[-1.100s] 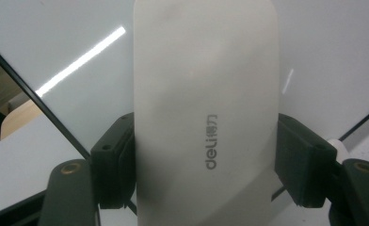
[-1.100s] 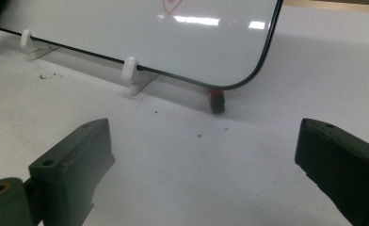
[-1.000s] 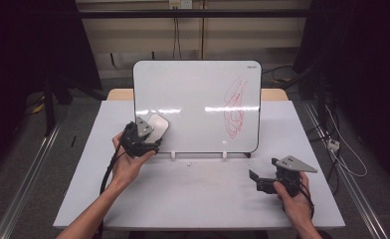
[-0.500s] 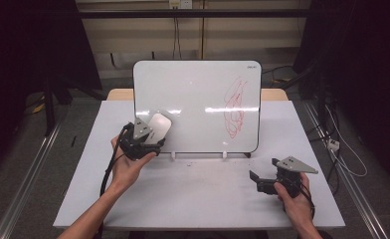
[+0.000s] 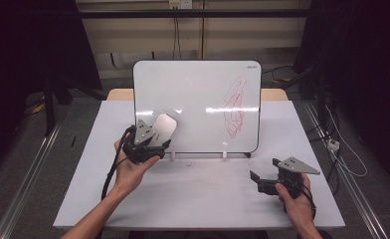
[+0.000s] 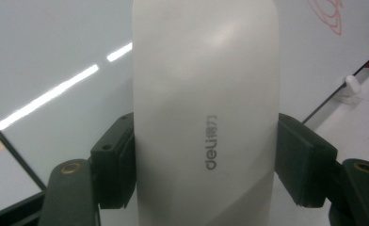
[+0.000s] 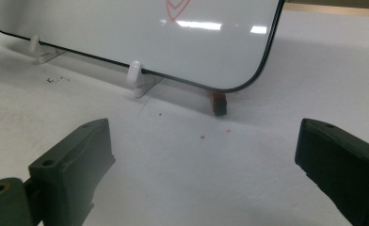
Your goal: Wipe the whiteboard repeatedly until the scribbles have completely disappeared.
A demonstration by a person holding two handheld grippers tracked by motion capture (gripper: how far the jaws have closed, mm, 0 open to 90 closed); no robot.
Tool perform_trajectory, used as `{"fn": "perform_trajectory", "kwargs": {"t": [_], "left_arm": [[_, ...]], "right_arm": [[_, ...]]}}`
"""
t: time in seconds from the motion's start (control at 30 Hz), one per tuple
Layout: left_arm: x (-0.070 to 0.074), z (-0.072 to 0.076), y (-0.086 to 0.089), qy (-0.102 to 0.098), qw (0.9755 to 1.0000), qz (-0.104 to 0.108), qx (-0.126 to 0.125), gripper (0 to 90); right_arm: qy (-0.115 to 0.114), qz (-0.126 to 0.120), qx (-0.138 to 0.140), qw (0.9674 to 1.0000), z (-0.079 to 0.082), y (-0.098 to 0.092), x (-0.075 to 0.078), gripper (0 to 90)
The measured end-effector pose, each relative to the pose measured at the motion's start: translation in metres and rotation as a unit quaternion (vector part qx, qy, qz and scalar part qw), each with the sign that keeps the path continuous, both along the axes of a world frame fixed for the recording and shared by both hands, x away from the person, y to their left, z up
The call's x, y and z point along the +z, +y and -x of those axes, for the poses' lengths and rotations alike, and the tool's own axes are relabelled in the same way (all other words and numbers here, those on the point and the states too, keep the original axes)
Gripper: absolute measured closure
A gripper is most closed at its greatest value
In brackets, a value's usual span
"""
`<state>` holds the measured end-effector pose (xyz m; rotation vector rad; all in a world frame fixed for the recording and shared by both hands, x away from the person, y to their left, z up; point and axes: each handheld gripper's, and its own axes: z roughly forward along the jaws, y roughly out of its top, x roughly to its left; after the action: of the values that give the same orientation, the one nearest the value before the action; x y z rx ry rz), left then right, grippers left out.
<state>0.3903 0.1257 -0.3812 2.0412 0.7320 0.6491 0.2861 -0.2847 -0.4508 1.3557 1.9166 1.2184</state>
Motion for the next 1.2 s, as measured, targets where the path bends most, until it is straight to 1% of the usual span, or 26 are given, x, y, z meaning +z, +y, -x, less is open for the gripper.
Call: {"fn": "perform_trajectory", "kwargs": {"t": [0.03, 0.07, 0.1, 0.23, 0.37, 0.47, 0.5, 0.53, 0.63, 0.7, 0.73, 0.8, 0.83, 0.87, 0.9, 0.97, 1.03, 1.1, 1.13, 1.2], "left_arm": [[0.000, 0.001, -0.001, 0.001, 1.0000, 0.004, -0.003, 30.5], [0.000, 0.001, -0.002, 0.004, 1.0000, 0.005, -0.004, 30.5], [0.000, 0.001, -0.003, 0.004, 1.0000, 0.001, -0.009, 30.5], [0.000, 0.004, -0.009, 0.005, 0.9998, 0.003, -0.017, 30.5], [0.005, 0.004, -0.017, 0.001, 0.9998, 0.005, -0.021, 30.5], [0.011, 0.004, -0.025, 0.001, 0.9996, 0.011, -0.025, 30.5], [0.013, 0.004, -0.028, -0.005, 0.9996, 0.009, -0.026, 30.5], [0.015, 0.004, -0.030, -0.008, 0.9995, 0.011, -0.029, 30.6], [0.022, 0.004, -0.039, -0.014, 0.9990, 0.013, -0.040, 30.5], [0.026, 0.003, -0.046, -0.018, 0.9988, 0.013, -0.044, 30.5], [0.028, 0.002, -0.049, -0.019, 0.9986, 0.010, -0.048, 30.5], [0.031, 0.001, -0.056, -0.022, 0.9983, 0.011, -0.053, 30.5], [0.033, 0.000, -0.058, -0.024, 0.9980, 0.007, -0.058, 30.5], [0.034, -0.001, -0.061, -0.024, 0.9979, 0.010, -0.060, 30.5], [0.036, -0.002, -0.064, -0.025, 0.9977, 0.006, -0.062, 30.5], [0.037, -0.005, -0.069, -0.027, 0.9975, 0.009, -0.064, 30.5], [0.038, -0.007, -0.073, -0.027, 0.9974, 0.005, -0.067, 30.5], [0.039, -0.008, -0.075, -0.035, 0.9973, 0.002, -0.065, 30.5], [0.038, -0.009, -0.076, -0.034, 0.9973, 0.006, -0.065, 30.5], [0.038, -0.011, -0.078, -0.033, 0.9974, 0.007, -0.063, 30.5]], "right_arm": [[-0.001, 0.000, -0.001, 1.0000, -0.001, 0.000, 0.000, 4.1], [0.002, 0.000, -0.002, 1.0000, -0.001, 0.000, 0.000, 4.2], [0.003, 0.001, -0.003, 1.0000, -0.002, 0.001, -0.001, 4.2], [0.003, 0.003, -0.002, 1.0000, -0.002, 0.003, -0.001, 4.3], [0.005, 0.004, 0.001, 1.0000, -0.003, 0.003, -0.002, 4.2], [0.005, 0.004, 0.003, 1.0000, -0.002, 0.002, -0.002, 4.3], [0.005, 0.003, 0.001, 1.0000, -0.001, 0.001, -0.002, 4.2], [0.002, 0.002, 0.000, 1.0000, -0.001, 0.000, -0.002, 4.2], [0.003, 0.000, -0.002, 1.0000, -0.001, -0.001, -0.001, 4.2], [0.002, 0.003, 0.000, 1.0000, -0.001, 0.000, -0.001, 4.2], [0.002, 0.002, 0.001, 1.0000, -0.001, 0.000, -0.002, 4.2], [0.003, 0.003, 0.004, 1.0000, -0.001, 0.001, -0.002, 4.3], [0.003, 0.002, 0.004, 1.0000, -0.001, 0.001, -0.002, 4.2], [0.003, 0.002, 0.004, 1.0000, -0.001, 0.001, -0.002, 4.2], [0.004, 0.002, 0.004, 1.0000, -0.002, 0.001, -0.002, 4.2], [0.004, 0.001, 0.003, 1.0000, -0.002, 0.000, -0.002, 4.2], [0.003, 0.000, 0.002, 1.0000, -0.001, 0.000, -0.002, 4.2], [0.002, 0.001, 0.004, 1.0000, -0.001, 0.001, -0.002, 4.2], [0.002, 0.001, 0.005, 1.0000, -0.001, 0.001, -0.002, 4.1], [0.003, 0.002, 0.006, 1.0000, -0.002, 0.001, -0.002, 4.1]]}}
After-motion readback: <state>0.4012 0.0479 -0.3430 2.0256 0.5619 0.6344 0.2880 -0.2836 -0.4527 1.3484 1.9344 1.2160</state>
